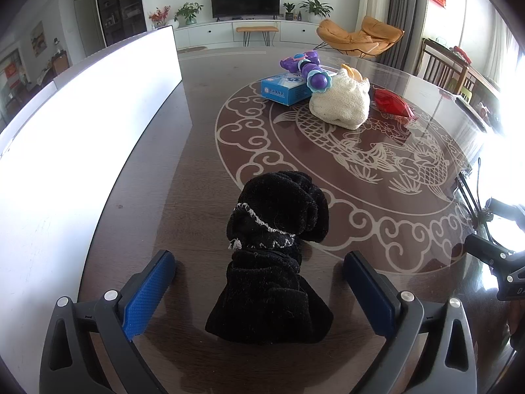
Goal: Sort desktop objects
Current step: 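Carry the black pouch and eyeglasses over the cardboard bin with both tools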
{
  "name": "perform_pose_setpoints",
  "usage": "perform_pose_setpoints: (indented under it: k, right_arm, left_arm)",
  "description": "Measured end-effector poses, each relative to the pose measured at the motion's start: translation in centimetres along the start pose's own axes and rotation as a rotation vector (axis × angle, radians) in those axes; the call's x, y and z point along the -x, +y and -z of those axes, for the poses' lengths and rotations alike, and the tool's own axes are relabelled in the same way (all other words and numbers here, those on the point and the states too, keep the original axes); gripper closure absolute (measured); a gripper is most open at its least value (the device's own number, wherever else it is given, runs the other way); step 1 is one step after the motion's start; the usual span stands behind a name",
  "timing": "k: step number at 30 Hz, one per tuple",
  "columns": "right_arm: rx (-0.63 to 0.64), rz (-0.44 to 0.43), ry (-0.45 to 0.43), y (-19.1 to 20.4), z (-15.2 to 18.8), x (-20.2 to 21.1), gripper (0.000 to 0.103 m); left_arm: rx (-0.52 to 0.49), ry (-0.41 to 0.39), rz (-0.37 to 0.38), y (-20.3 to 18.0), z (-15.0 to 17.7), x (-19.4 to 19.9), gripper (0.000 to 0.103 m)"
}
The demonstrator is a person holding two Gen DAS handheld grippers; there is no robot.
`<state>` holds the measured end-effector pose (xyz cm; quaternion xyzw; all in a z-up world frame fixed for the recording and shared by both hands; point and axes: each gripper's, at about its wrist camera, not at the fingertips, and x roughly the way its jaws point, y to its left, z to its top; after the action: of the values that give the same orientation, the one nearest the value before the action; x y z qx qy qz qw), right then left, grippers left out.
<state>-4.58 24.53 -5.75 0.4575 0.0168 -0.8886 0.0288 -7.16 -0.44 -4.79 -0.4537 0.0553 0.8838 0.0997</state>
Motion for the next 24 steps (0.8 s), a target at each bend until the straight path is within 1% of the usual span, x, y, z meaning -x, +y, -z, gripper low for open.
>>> perform_pose_setpoints:
  k: [9, 12, 13, 14, 15, 16, 17, 18, 20, 22, 24]
  right_arm:
    - [0.003, -0.002, 0.001, 0.1, 0.0, -0.1, 0.000]
    - [0.046, -0.034, 0.085, 0.0, -0.7, -0.3, 0.000]
    - [0.044, -0.037, 0.107, -0.1, -0.9, -0.3, 0.003]
    - [0.034, -0.033, 0.113, -0.3, -0.9, -0.2, 0.007]
    - [0.033, -0.022, 0.111, -0.5, -0.9, 0.0, 0.021]
    - [0.034, -0.024, 0.105, -0.5, -0.9, 0.5, 0.045]
    - [0.037, -0.018, 0.109, -0.7, -1.0, 0.8, 0.061]
    - [0.028, -0.019, 0.119, -0.9, -1.0, 1.0, 0.074]
    - [-0.004, -0.041, 0.123, -1.3, -0.9, 1.6, 0.074]
    - [-0.010, -0.065, 0.100, -1.1, -1.1, 2.6, 0.074]
    - [-0.006, -0.090, 0.066, -0.5, -1.6, 3.9, 0.074]
  left_arm:
    - [-0.001, 0.001, -0.002, 0.0, 0.0, 0.0, 0.000]
    - [-0.024, 0.011, 0.016, -0.3, 0.1, 0.2, 0.001]
    - [-0.032, -0.006, 0.021, -0.4, 0.2, 0.6, 0.014]
    - [-0.043, -0.022, 0.028, -0.6, 0.2, 0.9, 0.037]
    - [-0.053, -0.032, 0.033, -0.8, 0.2, 1.3, 0.051]
    - [-0.055, -0.033, 0.038, -0.9, 0.2, 1.5, 0.072]
    - [-0.049, -0.033, 0.046, -0.9, 0.2, 1.6, 0.072]
    - [-0.043, -0.031, 0.050, -0.9, 0.3, 1.7, 0.072]
    - [-0.003, -0.040, 0.091, -0.5, 0.4, 2.7, 0.072]
    - [0.062, -0.067, 0.135, 0.4, 0.7, 4.3, 0.072]
    - [0.108, -0.089, 0.158, 1.1, 1.0, 6.1, 0.072]
